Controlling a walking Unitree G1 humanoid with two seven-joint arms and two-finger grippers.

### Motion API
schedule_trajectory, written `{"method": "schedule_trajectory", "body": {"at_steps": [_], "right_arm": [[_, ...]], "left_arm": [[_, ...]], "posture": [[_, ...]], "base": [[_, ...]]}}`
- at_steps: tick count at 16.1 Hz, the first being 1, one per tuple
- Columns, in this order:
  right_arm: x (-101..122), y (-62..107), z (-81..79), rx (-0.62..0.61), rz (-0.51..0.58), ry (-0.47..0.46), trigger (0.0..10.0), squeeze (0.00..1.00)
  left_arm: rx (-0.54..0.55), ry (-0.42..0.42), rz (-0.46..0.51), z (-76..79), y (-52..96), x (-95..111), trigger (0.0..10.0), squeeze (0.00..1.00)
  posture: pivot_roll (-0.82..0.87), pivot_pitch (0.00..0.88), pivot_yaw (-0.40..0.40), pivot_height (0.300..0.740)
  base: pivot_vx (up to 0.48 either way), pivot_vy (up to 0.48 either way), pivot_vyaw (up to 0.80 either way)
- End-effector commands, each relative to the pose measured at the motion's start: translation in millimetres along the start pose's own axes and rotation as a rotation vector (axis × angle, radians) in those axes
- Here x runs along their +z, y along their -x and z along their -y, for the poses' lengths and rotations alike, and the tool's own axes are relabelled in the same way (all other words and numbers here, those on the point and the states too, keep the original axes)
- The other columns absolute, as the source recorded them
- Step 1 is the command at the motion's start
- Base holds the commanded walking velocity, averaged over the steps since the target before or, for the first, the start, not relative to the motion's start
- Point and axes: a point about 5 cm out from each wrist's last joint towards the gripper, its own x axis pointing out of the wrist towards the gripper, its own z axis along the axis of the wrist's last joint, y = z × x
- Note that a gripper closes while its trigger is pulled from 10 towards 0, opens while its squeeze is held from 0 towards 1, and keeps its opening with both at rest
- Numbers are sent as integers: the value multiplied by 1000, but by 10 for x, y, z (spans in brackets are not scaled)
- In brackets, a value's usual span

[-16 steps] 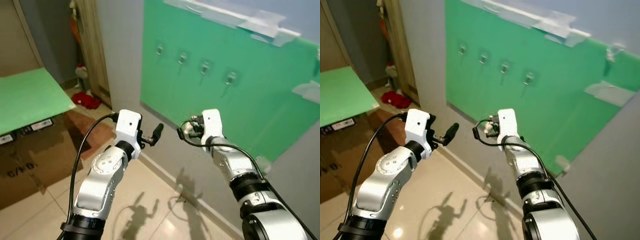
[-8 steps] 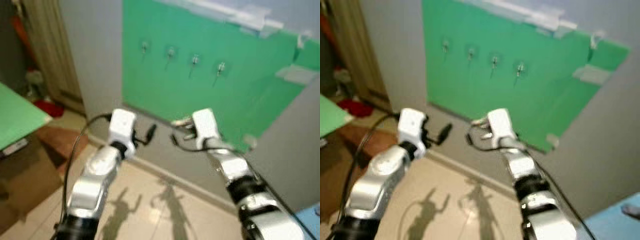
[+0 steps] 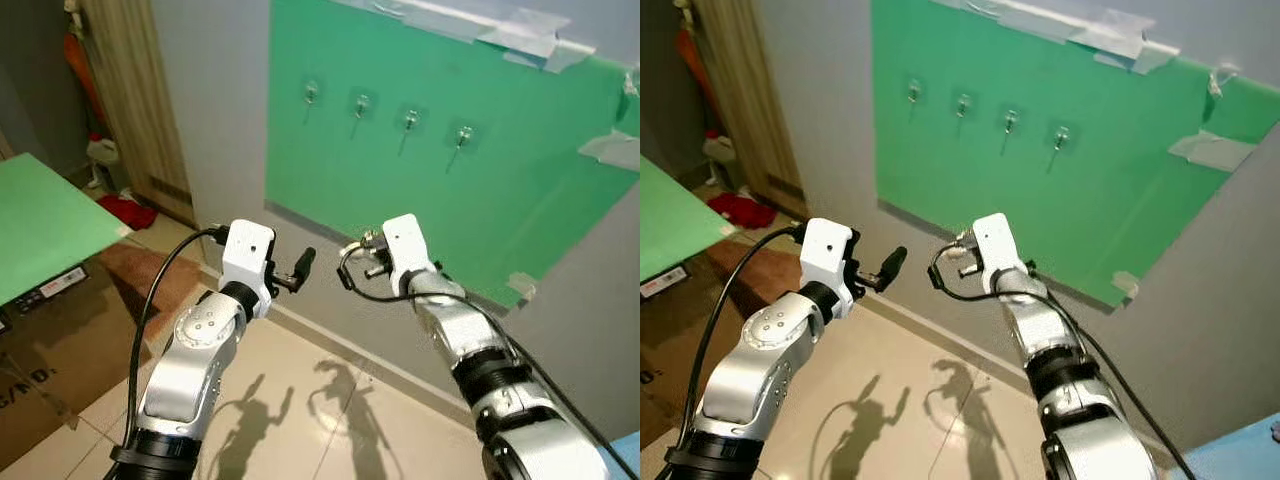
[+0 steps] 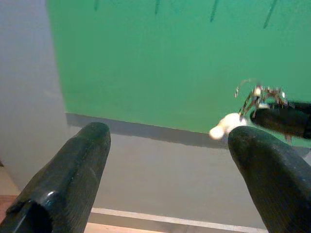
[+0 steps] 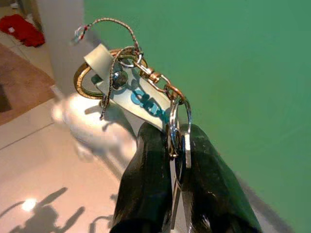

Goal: Hang keys on a hook

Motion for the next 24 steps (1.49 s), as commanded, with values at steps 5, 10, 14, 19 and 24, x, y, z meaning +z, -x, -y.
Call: {"method": "schedule_trajectory", "body": {"at_steps": [5,10,14,19,24], "right_arm": [[397,-21,82,-45,163,101,0,0],[419,-35,37,-36,173,116,0,0],[430,-27,39,-39,186,113,0,0],[587,-20,44,-57,205,52,0,0],[508,106,63,-67,179,5,0,0]], "left_arm": [[-29,-77,83,85,-20,166,10000,0],[-47,-69,90,104,-13,156,10000,0],[-52,-63,95,115,-4,163,10000,0],[-20,-20,110,97,70,228,10000,0],[17,28,77,104,180,198,10000,0]], "posture": [[47,7,-85,740],[48,3,-85,740],[44,14,-83,740],[7,113,-79,740],[-31,196,-67,740]], "base": [[255,0,0],[441,0,-89],[446,0,0],[0,0,0],[0,0,0]]}}
